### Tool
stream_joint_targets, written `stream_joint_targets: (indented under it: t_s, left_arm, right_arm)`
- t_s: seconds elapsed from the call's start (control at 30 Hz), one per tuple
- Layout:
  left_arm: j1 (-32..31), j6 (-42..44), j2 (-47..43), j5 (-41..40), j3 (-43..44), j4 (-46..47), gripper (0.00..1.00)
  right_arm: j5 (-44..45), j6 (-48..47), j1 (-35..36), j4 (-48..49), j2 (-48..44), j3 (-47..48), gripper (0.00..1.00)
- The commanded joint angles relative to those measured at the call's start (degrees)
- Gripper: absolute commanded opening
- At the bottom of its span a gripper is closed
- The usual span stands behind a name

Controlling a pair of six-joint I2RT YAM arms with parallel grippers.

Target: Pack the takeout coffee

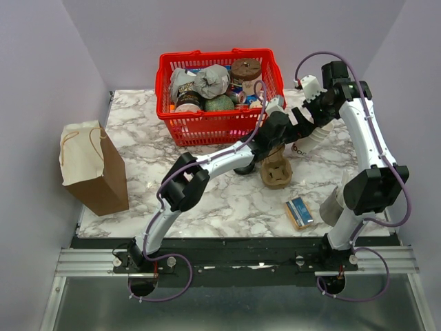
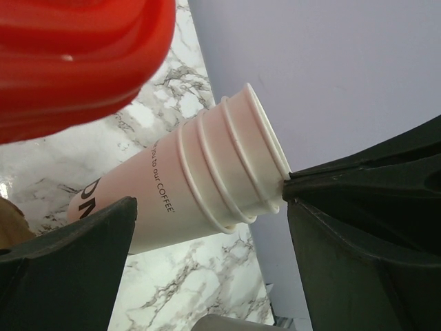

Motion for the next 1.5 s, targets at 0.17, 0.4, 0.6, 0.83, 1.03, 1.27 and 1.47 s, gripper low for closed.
stream_joint_targets:
  t_s: [0.17,0.4,0.6,0.83,1.03,1.27,1.47]
  left_arm:
    - [-0.4,-3.8,3.0,-3.9,3.4,-5.3,0.98]
    - [-0.4,-4.0,4.5,-4.8,5.1,-5.5,0.98]
    - [-0.3,-4.6,5.1,-5.4,5.4,-7.0,0.99]
    - [-0.3,-4.9,6.3,-5.4,5.8,-7.9,0.98]
    - [-0.3,-4.4,7.0,-5.5,6.4,-7.1,0.98]
    - [0.3,-1.6,4.2,-3.5,5.1,-3.5,0.98]
    - [1.8,1.1,-0.9,-0.4,1.7,-1.3,0.98]
  right_arm:
    - [-0.9,-0.1,-0.2,-1.8,-1.1,2.0,0.01]
    - [-1.1,0.0,-0.1,-3.5,-0.8,3.8,0.01]
    - [-0.7,0.3,-0.1,-4.0,-0.1,6.7,0.00]
    - [-1.1,0.1,0.0,-3.1,0.3,6.3,0.00]
    - [0.5,-0.9,-0.1,-1.9,0.8,4.7,0.00]
    - [0.7,-0.5,-0.1,-2.4,1.3,8.1,0.00]
    - [-0.1,-0.3,0.1,-3.5,1.4,8.6,0.01]
